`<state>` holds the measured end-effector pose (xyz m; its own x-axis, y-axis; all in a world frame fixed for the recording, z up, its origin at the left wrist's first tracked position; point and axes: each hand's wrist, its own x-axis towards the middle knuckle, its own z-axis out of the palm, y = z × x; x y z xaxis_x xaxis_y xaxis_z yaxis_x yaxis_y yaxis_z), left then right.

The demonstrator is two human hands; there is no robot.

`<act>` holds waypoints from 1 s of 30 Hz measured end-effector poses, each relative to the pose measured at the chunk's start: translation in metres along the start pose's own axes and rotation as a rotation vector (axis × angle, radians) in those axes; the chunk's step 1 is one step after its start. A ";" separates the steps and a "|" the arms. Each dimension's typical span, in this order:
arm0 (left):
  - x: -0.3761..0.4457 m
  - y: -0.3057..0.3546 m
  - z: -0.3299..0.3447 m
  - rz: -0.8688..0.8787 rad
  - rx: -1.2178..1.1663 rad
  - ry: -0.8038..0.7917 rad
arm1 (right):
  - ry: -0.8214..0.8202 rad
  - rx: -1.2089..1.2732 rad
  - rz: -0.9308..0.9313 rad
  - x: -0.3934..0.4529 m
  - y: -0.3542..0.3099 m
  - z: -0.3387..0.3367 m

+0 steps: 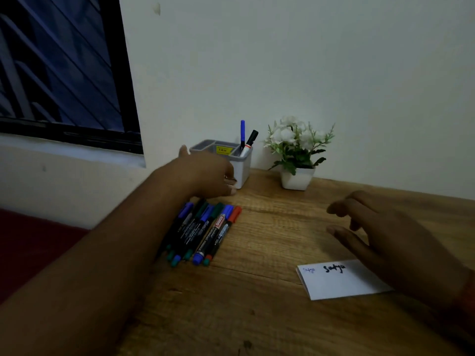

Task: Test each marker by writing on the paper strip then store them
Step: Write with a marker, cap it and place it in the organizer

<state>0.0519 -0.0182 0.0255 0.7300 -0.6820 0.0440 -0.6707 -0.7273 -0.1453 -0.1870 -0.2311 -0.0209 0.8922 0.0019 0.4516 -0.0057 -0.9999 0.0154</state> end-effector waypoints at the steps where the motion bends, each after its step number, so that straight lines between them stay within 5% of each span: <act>1: -0.002 0.003 0.000 0.061 -0.005 -0.026 | 0.001 -0.007 0.002 0.001 0.002 0.002; 9: -0.004 0.018 0.007 0.346 -0.115 -0.155 | -0.019 0.008 -0.002 -0.001 0.007 0.006; 30: 0.006 0.027 0.021 0.511 -0.165 -0.174 | -0.033 0.033 -0.025 0.000 0.001 0.005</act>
<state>0.0410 -0.0398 0.0012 0.3081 -0.9383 -0.1570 -0.9463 -0.3193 0.0513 -0.1849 -0.2319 -0.0259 0.9065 0.0274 0.4214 0.0316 -0.9995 -0.0031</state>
